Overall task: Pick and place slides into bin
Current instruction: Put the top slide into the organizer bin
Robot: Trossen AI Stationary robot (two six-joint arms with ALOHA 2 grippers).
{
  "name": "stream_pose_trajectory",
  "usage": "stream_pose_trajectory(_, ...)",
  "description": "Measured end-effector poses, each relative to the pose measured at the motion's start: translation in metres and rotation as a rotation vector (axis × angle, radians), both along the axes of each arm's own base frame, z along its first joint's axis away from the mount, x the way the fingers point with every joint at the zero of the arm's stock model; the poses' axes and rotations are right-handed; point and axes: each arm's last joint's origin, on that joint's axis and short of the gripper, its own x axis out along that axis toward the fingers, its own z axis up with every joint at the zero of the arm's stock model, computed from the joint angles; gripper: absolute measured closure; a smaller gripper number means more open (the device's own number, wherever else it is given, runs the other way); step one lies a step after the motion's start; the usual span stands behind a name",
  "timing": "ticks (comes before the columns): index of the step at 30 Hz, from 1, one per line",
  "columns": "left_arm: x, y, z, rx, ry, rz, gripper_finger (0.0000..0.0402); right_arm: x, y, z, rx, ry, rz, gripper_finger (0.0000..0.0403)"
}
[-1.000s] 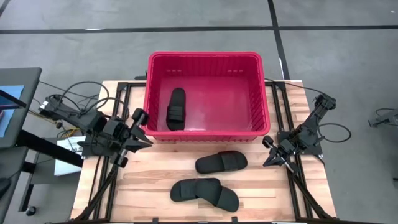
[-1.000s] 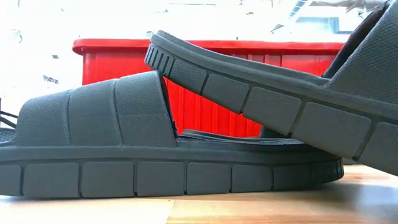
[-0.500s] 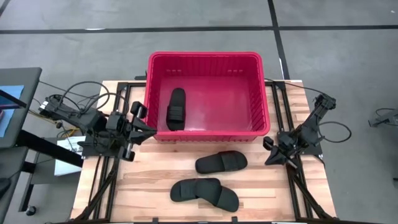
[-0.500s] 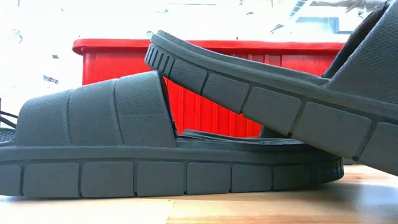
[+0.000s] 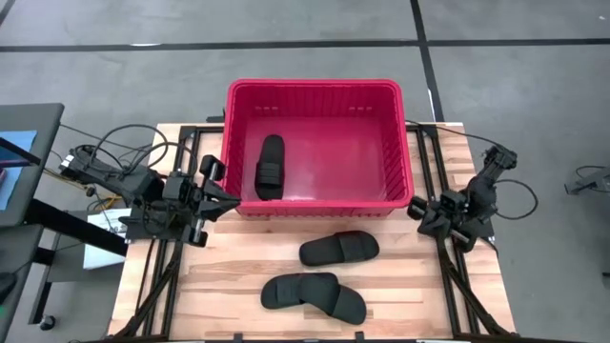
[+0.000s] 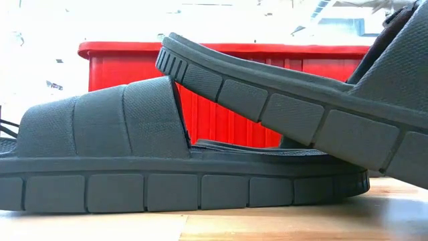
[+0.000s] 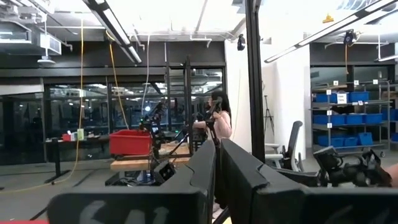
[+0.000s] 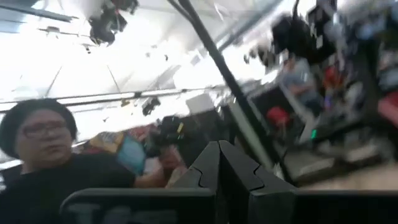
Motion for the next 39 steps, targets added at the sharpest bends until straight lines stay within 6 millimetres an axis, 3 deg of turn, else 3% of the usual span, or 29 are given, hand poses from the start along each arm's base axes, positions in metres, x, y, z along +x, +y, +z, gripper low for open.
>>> stream_pose_trajectory(4,0.000,0.000,-0.001,-0.001,0.006,-0.001,0.0386,-0.005,-0.004,0.019,-0.087,-0.125,-0.071,0.0403)
stream_pose_trajectory(8,0.000,0.000,0.000,-0.014,0.008,-0.001,0.0386,-0.013,-0.008,0.052,-0.205,-0.297,-0.114,0.0403)
stream_pose_trajectory(11,0.001,0.001,-0.001,-0.058,0.021,0.010,0.0386,-0.017,-0.011,0.085,-0.330,-0.327,-0.169,0.0403)
stream_pose_trajectory(13,0.001,0.001,-0.002,-0.070,0.039,0.020,0.0386,-0.014,-0.009,0.104,-0.454,-0.233,-0.186,0.0403)
stream_pose_trajectory(18,0.002,0.001,-0.006,-0.056,0.075,0.024,0.0386,0.000,-0.005,0.138,-0.747,0.221,-0.279,0.0403)
stream_pose_trajectory(23,0.003,0.001,-0.007,-0.059,0.088,0.046,0.0386,0.012,0.007,0.166,-0.863,0.485,-0.238,0.0403)
stream_pose_trajectory(26,0.003,0.001,-0.007,-0.060,0.088,0.050,0.0386,0.018,0.013,0.173,-0.883,0.646,-0.211,0.0403)
stream_pose_trajectory(31,0.003,0.001,-0.008,-0.055,0.096,0.052,0.0386,0.028,0.027,0.168,-0.832,0.921,-0.149,0.0403)
stream_pose_trajectory(39,0.004,0.001,-0.011,-0.036,0.131,0.047,0.0386,0.048,0.055,0.148,-0.557,1.258,-0.107,0.0403)
